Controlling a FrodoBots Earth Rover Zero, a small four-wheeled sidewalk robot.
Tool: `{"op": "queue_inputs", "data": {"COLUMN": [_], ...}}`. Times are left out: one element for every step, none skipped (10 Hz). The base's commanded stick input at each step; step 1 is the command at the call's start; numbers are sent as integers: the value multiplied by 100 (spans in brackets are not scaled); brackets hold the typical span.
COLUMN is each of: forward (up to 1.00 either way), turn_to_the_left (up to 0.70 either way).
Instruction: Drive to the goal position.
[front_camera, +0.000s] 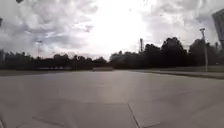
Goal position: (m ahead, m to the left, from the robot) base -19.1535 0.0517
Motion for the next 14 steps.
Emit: {"op": "queue_inputs", "data": {"forward": [100,100,100,100,100,100,100,100,100,100,100,100,100,100], "turn_to_the_left": [0,0,0,0,0,0,0,0,0,0,0,0,0,0]}}
